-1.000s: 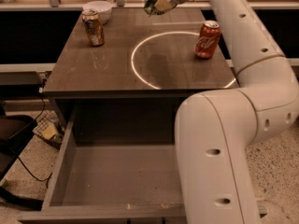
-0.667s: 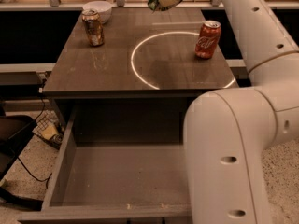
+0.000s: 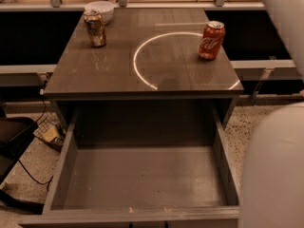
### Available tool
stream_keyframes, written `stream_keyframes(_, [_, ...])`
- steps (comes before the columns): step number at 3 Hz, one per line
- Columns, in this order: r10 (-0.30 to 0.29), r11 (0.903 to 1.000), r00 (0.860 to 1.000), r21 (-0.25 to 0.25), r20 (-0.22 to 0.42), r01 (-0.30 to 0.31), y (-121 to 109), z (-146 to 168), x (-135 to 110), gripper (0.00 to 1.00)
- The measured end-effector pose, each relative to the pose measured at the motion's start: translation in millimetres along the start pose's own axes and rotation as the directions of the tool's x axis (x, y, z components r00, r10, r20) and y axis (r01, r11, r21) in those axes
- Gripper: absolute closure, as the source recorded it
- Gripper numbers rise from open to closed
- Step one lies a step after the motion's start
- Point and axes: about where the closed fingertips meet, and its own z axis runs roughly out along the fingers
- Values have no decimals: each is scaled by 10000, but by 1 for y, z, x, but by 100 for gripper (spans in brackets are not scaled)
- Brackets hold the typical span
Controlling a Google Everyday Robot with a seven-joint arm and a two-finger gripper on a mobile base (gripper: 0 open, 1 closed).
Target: Place green jalapeno chip bag into top drawer
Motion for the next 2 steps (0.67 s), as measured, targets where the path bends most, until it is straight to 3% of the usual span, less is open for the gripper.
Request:
stream_keyframes(1, [107, 9963, 9977, 847, 670, -163, -4, -46, -13, 100])
stream_keyframes(2, [439, 9922, 9964, 1134, 730, -520, 14, -76, 0, 100])
